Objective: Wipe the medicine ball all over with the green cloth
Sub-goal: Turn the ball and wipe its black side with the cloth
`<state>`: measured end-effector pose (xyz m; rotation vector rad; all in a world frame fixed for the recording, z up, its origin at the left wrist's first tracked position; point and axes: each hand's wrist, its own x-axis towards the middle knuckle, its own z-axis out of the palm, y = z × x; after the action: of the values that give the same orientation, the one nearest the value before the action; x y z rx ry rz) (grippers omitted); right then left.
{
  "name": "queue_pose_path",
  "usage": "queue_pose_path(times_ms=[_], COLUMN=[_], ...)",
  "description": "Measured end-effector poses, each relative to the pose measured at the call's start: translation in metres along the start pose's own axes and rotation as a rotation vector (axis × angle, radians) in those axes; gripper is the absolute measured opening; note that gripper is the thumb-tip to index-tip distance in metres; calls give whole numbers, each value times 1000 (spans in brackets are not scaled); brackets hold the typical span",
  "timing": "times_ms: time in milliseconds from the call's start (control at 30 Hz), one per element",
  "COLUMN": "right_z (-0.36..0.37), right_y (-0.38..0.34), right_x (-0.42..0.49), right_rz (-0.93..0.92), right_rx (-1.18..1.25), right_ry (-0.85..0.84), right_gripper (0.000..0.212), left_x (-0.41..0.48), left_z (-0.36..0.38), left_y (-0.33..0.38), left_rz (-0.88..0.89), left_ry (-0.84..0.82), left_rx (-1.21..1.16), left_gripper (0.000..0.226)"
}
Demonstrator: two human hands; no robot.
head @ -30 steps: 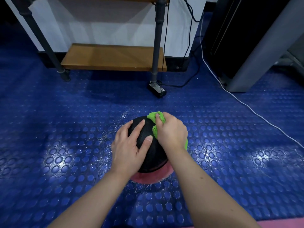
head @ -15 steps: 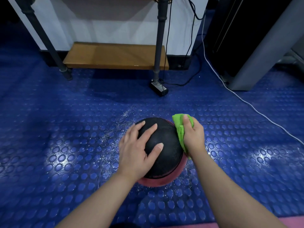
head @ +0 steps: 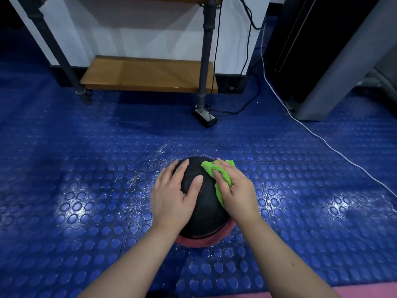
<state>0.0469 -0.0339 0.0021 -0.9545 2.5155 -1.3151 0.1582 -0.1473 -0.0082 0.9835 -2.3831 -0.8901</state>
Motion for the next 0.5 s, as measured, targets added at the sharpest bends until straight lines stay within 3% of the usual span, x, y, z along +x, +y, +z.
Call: queue_pose_path(times_ms=[133,233,500], right_z=[-2,-2,-7], right_y=[1,-1,-9], right_x=[-3,0,20], right_rz=[23,165,452], right_rx=[4,22,41], right_ry=[38,111,94], right_gripper=[37,31,36], left_x=[-3,-2,5], left_z=[1,2,-2], left_y=[1,-1,-9], left_rz=[20,16,-10], left_ry=[36,46,20], left_rx=[-22,-41,-125], left_gripper=[68,68,65])
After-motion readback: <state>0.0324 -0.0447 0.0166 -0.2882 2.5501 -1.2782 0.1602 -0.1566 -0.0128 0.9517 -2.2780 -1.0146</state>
